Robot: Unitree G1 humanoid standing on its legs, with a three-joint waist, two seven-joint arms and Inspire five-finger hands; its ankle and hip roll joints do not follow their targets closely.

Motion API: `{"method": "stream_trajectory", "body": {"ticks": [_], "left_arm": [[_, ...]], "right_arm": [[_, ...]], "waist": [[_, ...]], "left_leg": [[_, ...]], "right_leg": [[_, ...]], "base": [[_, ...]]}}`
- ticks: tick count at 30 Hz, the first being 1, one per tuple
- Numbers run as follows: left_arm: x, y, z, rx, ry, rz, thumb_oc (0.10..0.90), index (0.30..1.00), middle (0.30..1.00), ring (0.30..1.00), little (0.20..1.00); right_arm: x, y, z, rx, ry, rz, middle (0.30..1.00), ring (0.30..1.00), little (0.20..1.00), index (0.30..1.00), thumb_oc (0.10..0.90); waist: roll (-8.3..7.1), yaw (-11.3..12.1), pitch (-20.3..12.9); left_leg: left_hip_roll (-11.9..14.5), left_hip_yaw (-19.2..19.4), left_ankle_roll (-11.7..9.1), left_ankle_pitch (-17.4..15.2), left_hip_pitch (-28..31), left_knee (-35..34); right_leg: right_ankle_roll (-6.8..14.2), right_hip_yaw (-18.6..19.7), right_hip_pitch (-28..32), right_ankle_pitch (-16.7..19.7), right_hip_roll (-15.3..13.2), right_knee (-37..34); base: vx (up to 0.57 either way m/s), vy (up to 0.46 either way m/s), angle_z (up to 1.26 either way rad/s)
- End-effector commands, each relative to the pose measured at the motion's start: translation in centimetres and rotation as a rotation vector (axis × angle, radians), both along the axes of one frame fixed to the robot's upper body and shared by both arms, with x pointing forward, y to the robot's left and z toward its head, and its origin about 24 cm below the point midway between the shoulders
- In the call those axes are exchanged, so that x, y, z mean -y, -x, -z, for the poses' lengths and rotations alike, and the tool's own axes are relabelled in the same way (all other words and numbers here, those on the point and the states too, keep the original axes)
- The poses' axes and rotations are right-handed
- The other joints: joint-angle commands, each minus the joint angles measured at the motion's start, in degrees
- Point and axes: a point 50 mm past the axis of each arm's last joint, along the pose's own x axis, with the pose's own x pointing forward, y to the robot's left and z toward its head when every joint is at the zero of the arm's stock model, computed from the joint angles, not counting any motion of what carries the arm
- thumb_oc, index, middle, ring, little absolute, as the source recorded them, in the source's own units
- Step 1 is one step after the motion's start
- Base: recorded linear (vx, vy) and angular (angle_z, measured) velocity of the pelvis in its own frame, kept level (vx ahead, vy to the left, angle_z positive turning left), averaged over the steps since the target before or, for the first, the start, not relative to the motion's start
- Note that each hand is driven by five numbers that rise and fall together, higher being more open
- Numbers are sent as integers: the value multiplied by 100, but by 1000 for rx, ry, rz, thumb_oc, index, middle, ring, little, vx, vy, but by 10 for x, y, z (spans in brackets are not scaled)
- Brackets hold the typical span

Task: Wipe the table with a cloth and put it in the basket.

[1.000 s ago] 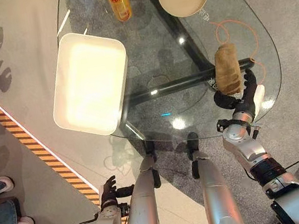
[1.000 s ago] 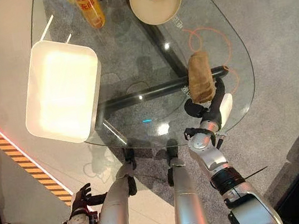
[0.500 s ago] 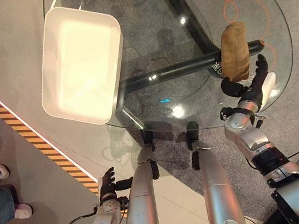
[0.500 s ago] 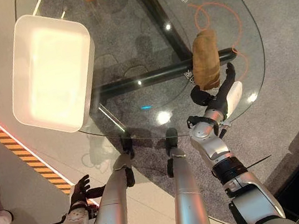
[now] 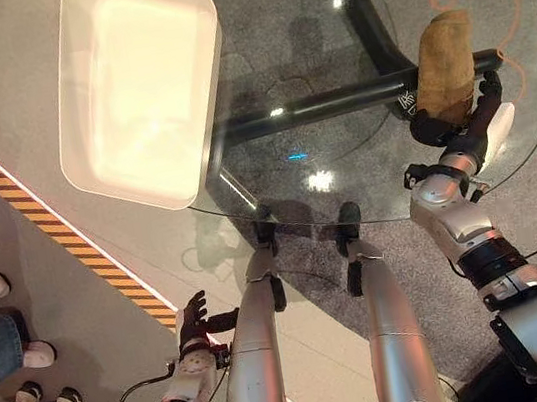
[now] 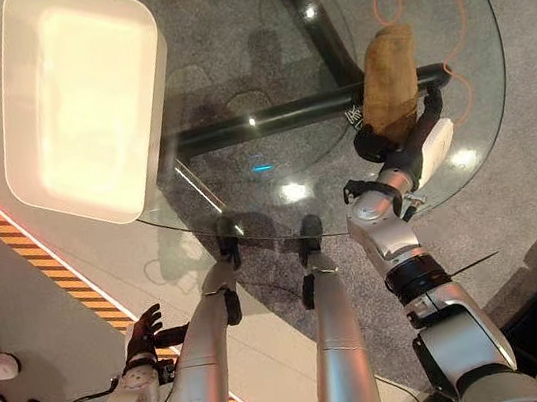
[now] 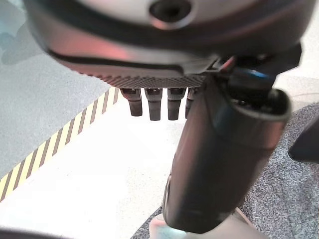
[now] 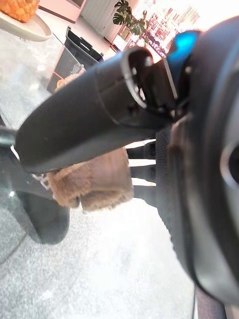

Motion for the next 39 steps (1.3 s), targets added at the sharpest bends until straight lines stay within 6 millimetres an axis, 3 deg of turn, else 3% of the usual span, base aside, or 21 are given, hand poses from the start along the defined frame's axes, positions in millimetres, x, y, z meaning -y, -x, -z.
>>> {"method": "stream_trajectory", "body": {"ticks": [1,8,9,11,14,28,34,39], "left_arm": [[31,22,20,-83,52,15,800,900,900,900,900],[30,19,17,-66,54,17,800,900,900,900,900],[30,18,16,-63,55,19,800,900,900,900,900],[30,17,16,-61,55,21,800,900,900,900,900],[31,17,16,-60,54,27,800,900,900,900,900],[32,16,15,-37,62,42,800,900,900,900,900],[33,17,15,-35,64,32,800,900,900,900,900],[34,19,16,-36,61,27,800,900,900,900,900]], "right_arm": [[29,11,-46,191,55,94,900,900,900,900,800],[31,3,-48,145,21,100,900,900,900,900,800],[33,2,-48,133,17,106,747,747,722,747,622],[36,0,-46,107,11,115,592,592,540,592,440],[38,-2,-40,58,4,126,302,302,203,302,103],[44,-5,3,-127,-43,114,300,300,200,300,100],[38,-3,-2,-68,-7,107,300,300,200,300,100],[26,1,-22,36,112,102,300,300,200,300,100]], "waist": [[163,-65,-56],[208,-8,-56],[221,-2,-56],[235,12,-56],[251,34,-56],[275,54,-56],[266,35,-56],[221,20,-56]], "left_leg": [[-502,-150,97,-862,-322,1004],[-498,-180,80,-839,-506,1023],[-500,-185,80,-846,-545,1040],[-513,-205,76,-837,-602,1044],[-528,-227,73,-823,-646,1031],[-556,-228,64,-799,-689,989],[-555,-227,55,-813,-680,996],[-562,-237,72,-837,-668,995]], "right_leg": [[-39,-470,-62,729,265,-824],[-42,-485,-258,742,250,-774],[-42,-482,-299,742,250,-760],[-39,-481,-355,751,255,-750],[-37,-492,-394,761,252,-761],[-25,-513,-418,781,252,-810],[7,-487,-417,781,244,-800],[25,-491,-418,765,246,-776]], "base": [[8,12,5],[1,1,0],[0,0,0],[0,0,0],[7,-6,4],[1,-1,1],[0,0,0],[0,0,0]]}}
